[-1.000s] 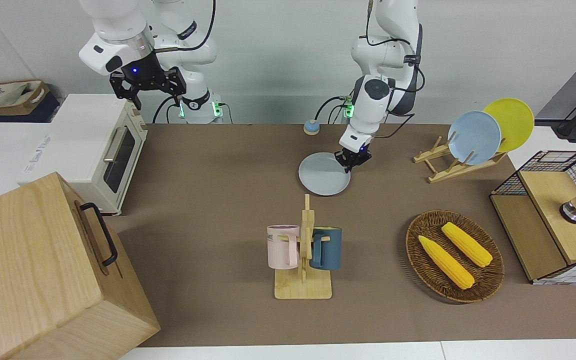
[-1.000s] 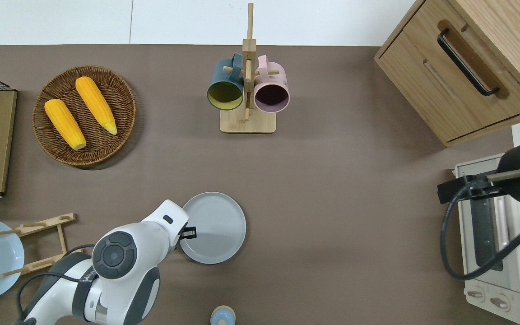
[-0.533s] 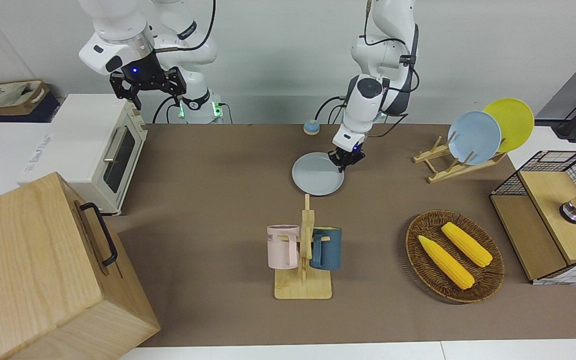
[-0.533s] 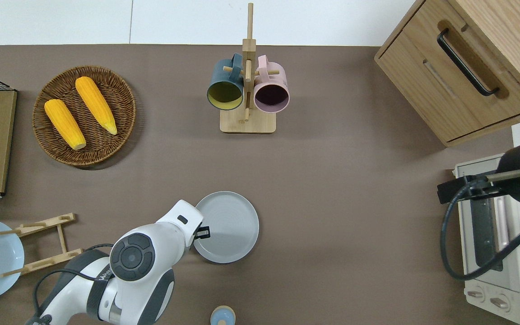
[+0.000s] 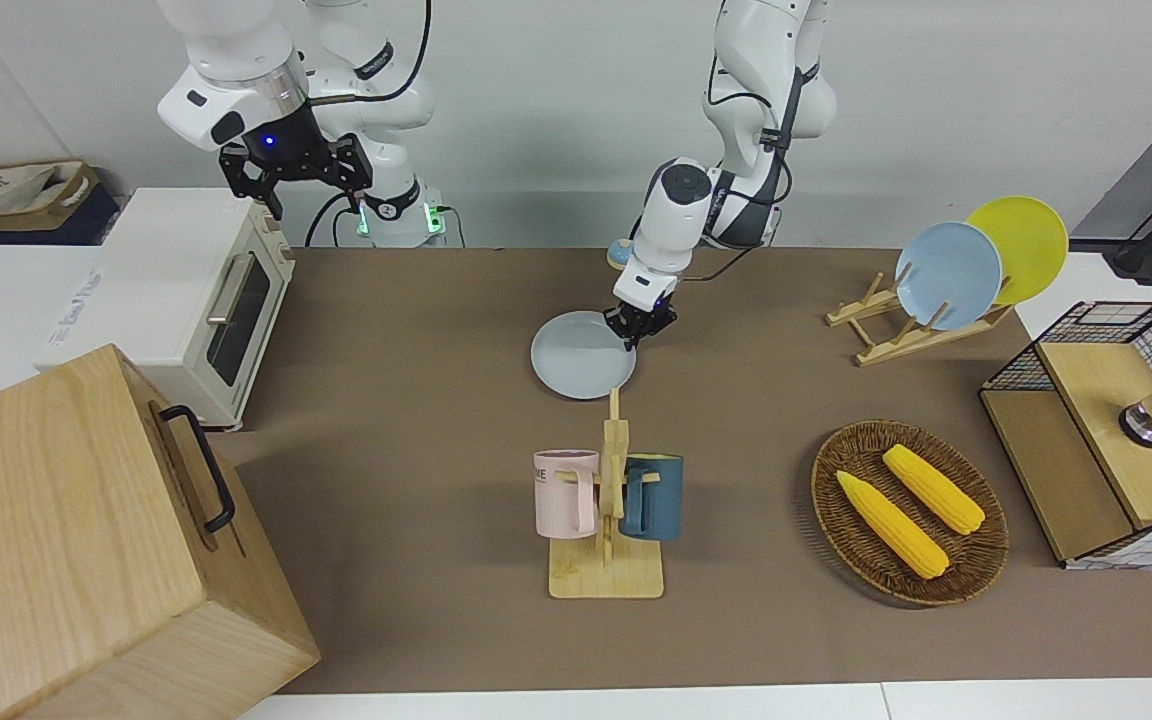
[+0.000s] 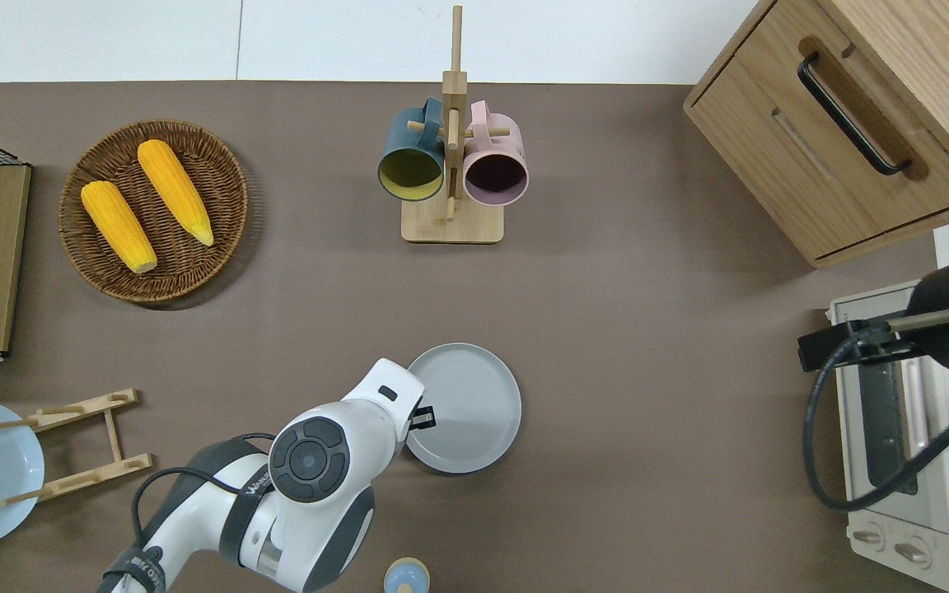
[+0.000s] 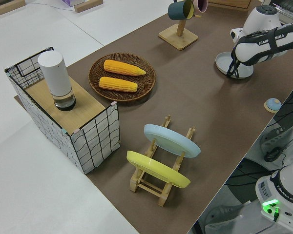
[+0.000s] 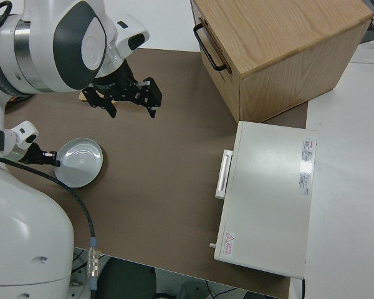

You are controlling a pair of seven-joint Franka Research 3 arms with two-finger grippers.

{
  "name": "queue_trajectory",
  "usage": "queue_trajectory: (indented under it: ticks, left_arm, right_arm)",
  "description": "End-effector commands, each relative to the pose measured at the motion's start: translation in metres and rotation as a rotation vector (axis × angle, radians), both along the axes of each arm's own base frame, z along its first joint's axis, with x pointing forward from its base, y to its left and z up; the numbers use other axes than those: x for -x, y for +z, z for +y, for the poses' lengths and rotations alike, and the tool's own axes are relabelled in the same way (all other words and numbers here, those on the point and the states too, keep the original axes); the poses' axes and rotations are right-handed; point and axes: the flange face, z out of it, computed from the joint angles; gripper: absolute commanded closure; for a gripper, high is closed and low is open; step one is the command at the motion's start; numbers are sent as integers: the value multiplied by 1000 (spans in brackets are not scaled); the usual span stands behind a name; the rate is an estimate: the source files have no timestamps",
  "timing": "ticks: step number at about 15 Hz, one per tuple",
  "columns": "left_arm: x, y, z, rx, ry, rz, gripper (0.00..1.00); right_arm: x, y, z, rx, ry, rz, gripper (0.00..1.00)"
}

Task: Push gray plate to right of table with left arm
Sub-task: 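Push the gray plate with the left gripper across the table toward the toaster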

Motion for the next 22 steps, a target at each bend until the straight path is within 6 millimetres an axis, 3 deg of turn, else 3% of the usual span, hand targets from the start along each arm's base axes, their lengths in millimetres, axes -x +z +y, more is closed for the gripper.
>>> queue_trajectory:
  ticks: [1,19,22]
  left_arm:
    - [-6,-6,-24,24,36,11,1000]
    - [4,-10,-93,84,63,2,1000]
    - [2,-7,-96,90,71,-1,1000]
  right_arm:
    - [3,4,-1,-2,-14,4,17]
    - [3,4,-1,-2,-14,4,17]
    - [3,4,-2,-2,-15,4,17]
